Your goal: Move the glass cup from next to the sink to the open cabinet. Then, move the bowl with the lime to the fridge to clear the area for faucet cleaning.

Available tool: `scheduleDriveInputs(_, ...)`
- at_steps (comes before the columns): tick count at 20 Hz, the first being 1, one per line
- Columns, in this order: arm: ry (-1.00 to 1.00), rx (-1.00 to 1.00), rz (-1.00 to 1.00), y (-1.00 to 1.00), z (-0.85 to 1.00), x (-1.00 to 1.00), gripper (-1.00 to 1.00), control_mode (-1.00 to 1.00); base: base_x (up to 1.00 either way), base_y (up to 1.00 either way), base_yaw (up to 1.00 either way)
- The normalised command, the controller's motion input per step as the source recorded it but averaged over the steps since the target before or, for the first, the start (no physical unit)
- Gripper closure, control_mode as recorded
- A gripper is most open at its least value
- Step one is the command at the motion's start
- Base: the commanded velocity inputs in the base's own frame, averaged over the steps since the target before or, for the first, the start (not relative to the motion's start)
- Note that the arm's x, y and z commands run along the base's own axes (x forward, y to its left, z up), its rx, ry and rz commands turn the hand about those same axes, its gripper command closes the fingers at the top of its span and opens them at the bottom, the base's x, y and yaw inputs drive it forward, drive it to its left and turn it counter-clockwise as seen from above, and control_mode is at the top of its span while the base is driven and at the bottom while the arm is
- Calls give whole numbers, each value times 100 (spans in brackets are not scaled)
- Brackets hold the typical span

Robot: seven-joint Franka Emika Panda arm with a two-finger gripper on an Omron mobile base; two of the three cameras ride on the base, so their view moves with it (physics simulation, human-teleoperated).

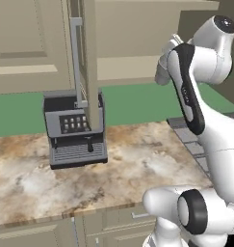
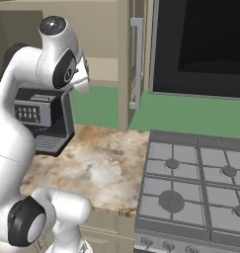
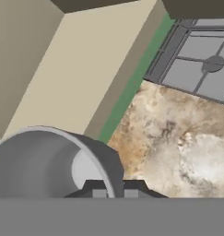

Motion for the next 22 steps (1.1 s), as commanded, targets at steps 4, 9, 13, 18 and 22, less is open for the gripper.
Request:
scheduleDriveInputs(4,-48,3,-12,-3,9,-98,100,-100,0,0,0)
scheduleDriveInputs(9,-29,14,-4,4,5,1,100,-100,0,0,0)
scheduleDriveInputs(13,-22,12,-3,17,17,53,100,-100,0,0,0)
scheduleDriveInputs(18,-3,4,-4,18,20,66,100,-100,0,0,0)
scheduleDriveInputs(22,16,0,0,9,3,66,100,-100,0,0,0)
